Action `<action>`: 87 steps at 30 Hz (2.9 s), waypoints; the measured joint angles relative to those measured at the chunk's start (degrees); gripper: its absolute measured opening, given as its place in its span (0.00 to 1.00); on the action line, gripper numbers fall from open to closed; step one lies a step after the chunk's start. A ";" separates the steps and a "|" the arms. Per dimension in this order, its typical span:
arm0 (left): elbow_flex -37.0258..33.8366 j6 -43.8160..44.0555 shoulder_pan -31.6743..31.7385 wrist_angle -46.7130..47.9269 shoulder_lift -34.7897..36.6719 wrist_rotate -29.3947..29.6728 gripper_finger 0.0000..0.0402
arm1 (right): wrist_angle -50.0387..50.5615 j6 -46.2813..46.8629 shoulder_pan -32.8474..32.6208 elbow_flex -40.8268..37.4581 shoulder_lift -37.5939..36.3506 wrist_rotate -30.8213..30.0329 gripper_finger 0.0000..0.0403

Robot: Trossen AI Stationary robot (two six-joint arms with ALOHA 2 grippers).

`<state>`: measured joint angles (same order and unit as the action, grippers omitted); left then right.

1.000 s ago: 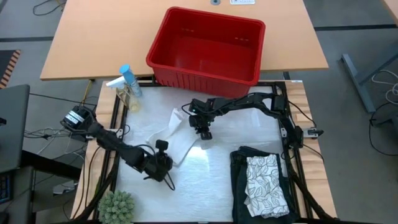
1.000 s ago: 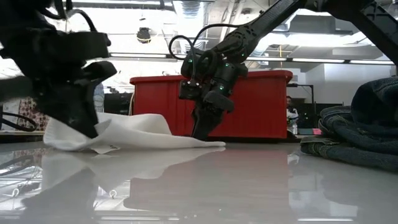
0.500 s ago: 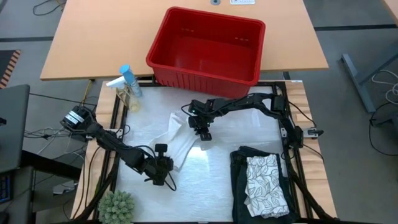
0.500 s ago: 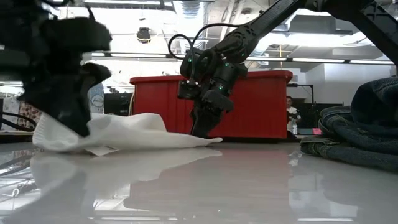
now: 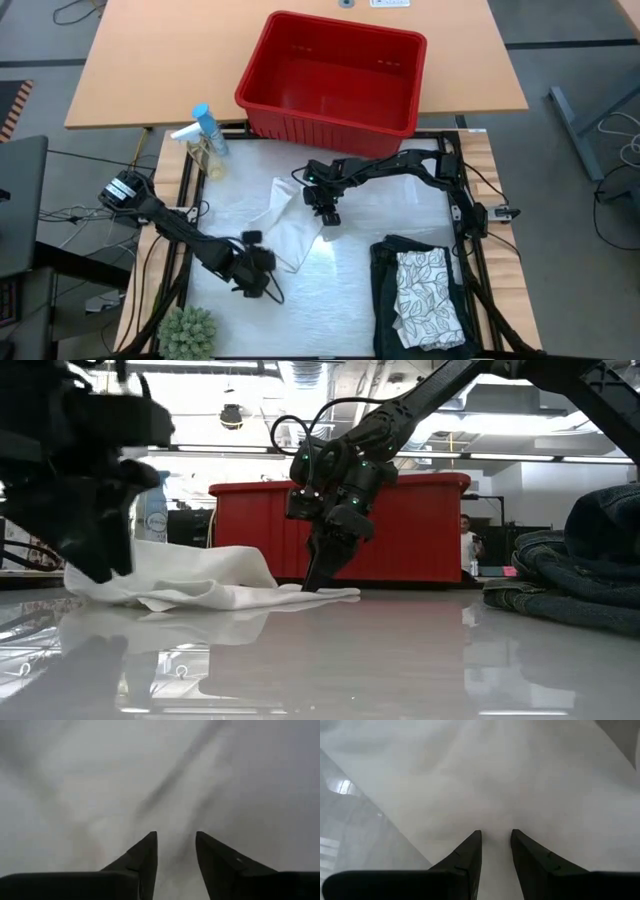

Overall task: Fold Laundry from Bin
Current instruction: Fold the white boxer from the red laundry bin

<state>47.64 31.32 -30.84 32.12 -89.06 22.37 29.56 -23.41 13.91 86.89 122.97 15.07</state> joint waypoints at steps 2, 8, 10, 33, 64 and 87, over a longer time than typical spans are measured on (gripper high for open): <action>2.12 5.71 0.08 7.05 0.68 3.27 0.31 | 0.00 -0.01 0.00 0.00 0.01 0.00 0.33; 7.90 13.15 -1.83 14.15 4.00 16.50 0.32 | -0.04 -0.01 0.00 0.00 -0.01 0.00 0.33; 8.75 15.79 -2.87 14.77 5.36 22.10 0.32 | -0.04 -0.01 0.00 0.00 -0.01 0.00 0.33; -10.18 50.17 2.27 17.11 24.81 15.89 0.46 | -4.39 -0.01 0.02 -0.05 -0.01 -0.04 0.33; -15.74 40.44 7.77 9.06 24.22 6.13 0.29 | -4.87 2.57 0.00 -0.04 -0.01 -0.02 0.33; -15.74 39.80 7.77 9.35 24.22 6.90 0.00 | -12.67 -9.11 -0.78 5.53 -2.81 -8.18 0.42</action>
<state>31.90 71.11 -23.07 41.47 -64.84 29.27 16.90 -32.52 13.13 92.42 120.16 6.89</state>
